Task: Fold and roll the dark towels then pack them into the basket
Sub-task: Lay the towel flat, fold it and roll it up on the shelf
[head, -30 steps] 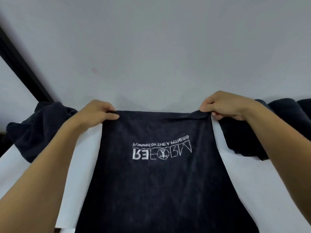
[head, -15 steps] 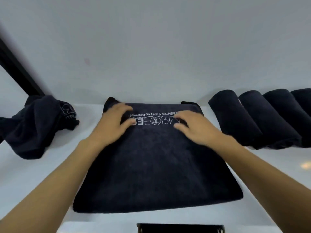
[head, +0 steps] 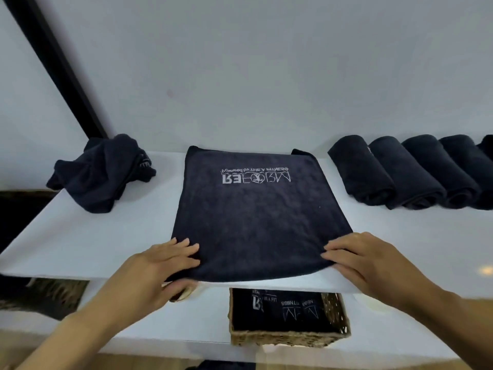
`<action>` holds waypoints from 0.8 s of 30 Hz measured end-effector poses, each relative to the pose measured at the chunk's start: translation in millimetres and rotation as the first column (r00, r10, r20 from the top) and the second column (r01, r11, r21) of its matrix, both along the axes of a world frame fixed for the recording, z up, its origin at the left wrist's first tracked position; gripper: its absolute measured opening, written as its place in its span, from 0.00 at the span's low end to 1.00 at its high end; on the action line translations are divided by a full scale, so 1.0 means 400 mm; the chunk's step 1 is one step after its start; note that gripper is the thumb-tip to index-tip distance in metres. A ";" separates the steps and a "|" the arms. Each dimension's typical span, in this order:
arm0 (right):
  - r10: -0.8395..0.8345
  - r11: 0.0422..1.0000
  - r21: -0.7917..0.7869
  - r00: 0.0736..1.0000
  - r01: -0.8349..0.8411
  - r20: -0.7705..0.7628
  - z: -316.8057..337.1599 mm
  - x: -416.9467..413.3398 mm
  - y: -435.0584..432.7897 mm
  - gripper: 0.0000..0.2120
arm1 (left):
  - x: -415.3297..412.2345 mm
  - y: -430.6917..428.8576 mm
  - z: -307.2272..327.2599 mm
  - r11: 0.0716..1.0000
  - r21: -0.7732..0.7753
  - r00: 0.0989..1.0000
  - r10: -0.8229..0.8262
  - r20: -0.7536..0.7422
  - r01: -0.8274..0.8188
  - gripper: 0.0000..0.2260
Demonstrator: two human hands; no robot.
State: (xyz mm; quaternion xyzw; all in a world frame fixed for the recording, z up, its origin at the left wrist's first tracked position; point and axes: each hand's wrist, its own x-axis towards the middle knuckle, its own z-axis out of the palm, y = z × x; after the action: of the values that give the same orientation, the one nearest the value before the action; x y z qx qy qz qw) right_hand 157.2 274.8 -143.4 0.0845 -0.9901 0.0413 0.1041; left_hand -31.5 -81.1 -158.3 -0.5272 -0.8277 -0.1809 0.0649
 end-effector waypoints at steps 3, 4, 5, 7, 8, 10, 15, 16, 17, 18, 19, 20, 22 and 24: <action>0.001 0.999 0.043 0.999 -0.002 0.039 0.017 0.035 -0.026 0.22 | 0.045 -0.028 0.024 1.000 0.002 0.997 -0.027 -0.078 0.028 0.24; 0.032 0.999 0.028 0.996 -0.034 0.081 0.025 0.056 -0.030 0.20 | 0.067 -0.041 0.035 0.999 -0.014 0.997 -0.039 -0.060 0.038 0.20; 0.067 0.998 0.010 0.989 -0.069 0.135 0.034 0.077 -0.033 0.15 | 0.089 -0.055 0.044 0.998 -0.031 0.998 -0.058 -0.029 0.057 0.15; 0.084 0.996 0.005 0.968 -0.088 0.237 0.050 0.121 -0.040 0.05 | 0.129 -0.078 0.061 0.994 -0.076 0.997 -0.077 0.018 0.078 0.08; 0.083 0.996 -0.005 0.963 -0.085 0.257 0.055 0.135 -0.043 0.08 | 0.143 -0.085 0.066 0.992 -0.093 0.996 -0.080 0.035 0.083 0.06; 0.078 0.997 -0.030 0.957 -0.072 0.281 0.059 0.143 -0.050 0.07 | 0.155 -0.088 0.067 0.991 -0.102 0.995 -0.084 0.062 0.090 0.05; 0.043 0.999 -0.041 0.968 -0.033 0.249 0.062 0.146 -0.048 0.07 | 0.172 -0.098 0.091 0.993 -0.116 0.974 0.053 0.221 -0.028 0.07; 0.023 0.997 -0.071 0.969 -0.006 0.245 0.074 0.142 -0.044 0.09 | 0.168 -0.101 0.110 0.994 -0.093 0.958 0.080 0.274 -0.056 0.07; 0.007 0.993 -0.119 0.980 0.018 0.201 0.091 0.131 -0.035 0.12 | 0.159 -0.099 0.135 0.994 -0.063 0.942 0.105 0.318 -0.089 0.08; -0.015 0.983 -0.177 0.989 0.042 0.150 0.121 0.114 -0.026 0.12 | 0.141 -0.090 0.162 0.991 -0.021 0.921 0.132 0.368 -0.134 0.10; -0.037 0.971 -0.230 0.994 0.061 0.107 0.159 0.089 -0.017 0.11 | 0.116 -0.074 0.187 0.983 0.031 0.901 0.154 0.406 -0.181 0.09; -0.061 0.960 -0.268 0.995 0.081 0.081 0.196 0.055 -0.006 0.10 | 0.079 -0.055 0.202 0.971 0.085 0.892 0.170 0.419 -0.225 0.07; -0.110 0.949 -0.294 0.994 0.113 0.025 0.251 -0.034 0.031 0.13 | -0.018 -0.002 0.222 0.935 0.159 0.881 0.229 0.414 -0.318 0.01; -0.218 0.925 -0.309 0.975 0.221 0.046 0.268 -0.144 0.078 0.16 | -0.121 0.063 0.228 0.880 0.209 0.826 0.284 0.487 -0.426 0.02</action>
State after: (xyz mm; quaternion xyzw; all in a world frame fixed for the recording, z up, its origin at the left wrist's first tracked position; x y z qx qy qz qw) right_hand 99.5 306.0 -36.4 -0.0445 -0.9748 0.1861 0.1146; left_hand -79.9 -55.8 -67.0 -0.2900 -0.8659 -0.4075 -0.0104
